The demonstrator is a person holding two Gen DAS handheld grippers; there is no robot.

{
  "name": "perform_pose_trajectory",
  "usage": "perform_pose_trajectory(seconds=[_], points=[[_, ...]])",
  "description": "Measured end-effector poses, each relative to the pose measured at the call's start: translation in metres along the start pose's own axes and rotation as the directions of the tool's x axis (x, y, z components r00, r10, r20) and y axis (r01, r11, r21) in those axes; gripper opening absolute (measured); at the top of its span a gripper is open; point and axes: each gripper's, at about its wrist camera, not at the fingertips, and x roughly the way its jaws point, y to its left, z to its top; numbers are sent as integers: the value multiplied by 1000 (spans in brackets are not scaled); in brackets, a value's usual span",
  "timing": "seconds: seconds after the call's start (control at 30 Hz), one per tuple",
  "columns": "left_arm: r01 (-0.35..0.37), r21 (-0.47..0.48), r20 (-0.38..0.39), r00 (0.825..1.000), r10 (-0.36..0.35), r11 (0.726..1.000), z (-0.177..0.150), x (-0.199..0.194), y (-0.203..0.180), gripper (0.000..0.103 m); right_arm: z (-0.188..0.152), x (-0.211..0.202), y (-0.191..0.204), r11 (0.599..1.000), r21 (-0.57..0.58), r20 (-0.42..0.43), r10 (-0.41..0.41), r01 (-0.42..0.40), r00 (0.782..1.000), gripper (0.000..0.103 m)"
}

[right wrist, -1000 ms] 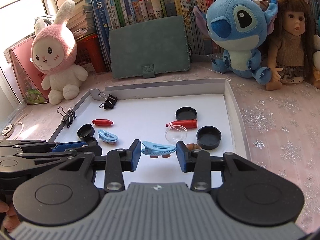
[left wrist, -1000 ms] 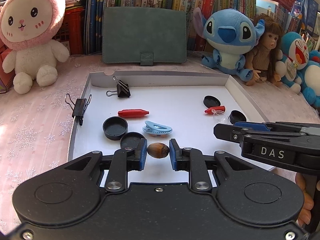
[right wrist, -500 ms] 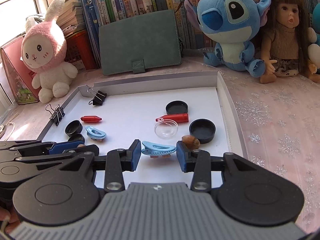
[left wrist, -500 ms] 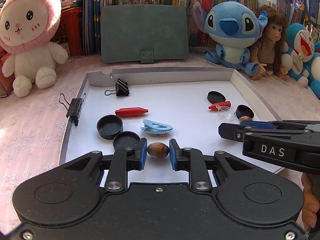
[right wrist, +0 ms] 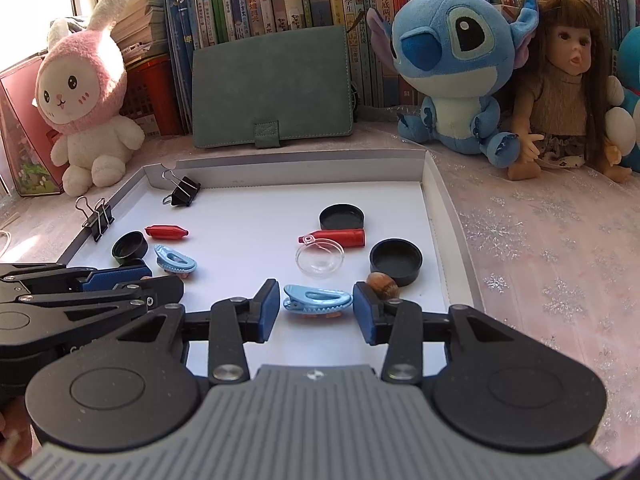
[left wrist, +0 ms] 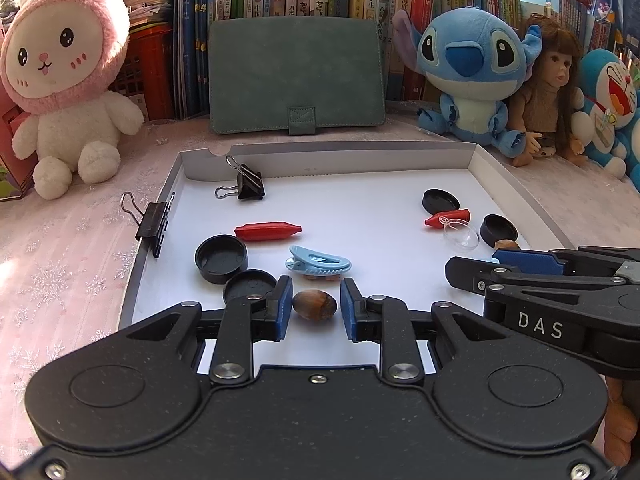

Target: Organize rigid objects

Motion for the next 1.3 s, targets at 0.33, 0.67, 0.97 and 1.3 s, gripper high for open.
perform_pose_trajectory(seconds=[0.33, 0.67, 0.97, 1.3], points=[[14, -12, 31, 999, -14, 1000, -2, -20, 3, 48, 0, -16, 2, 1000, -4, 31, 1, -1, 1000, 67], [12, -27, 78, 997, -10, 1000, -13, -54, 14, 64, -7, -46, 8, 999, -38, 93, -6, 10, 996, 85], [25, -48, 109, 994, -19, 999, -23, -80, 20, 74, -15, -74, 16, 998, -62, 156, -12, 22, 988, 89], [45, -63, 133, 991, -36, 997, -35, -100, 26, 82, -25, -91, 18, 997, -76, 180, -17, 31, 983, 93]])
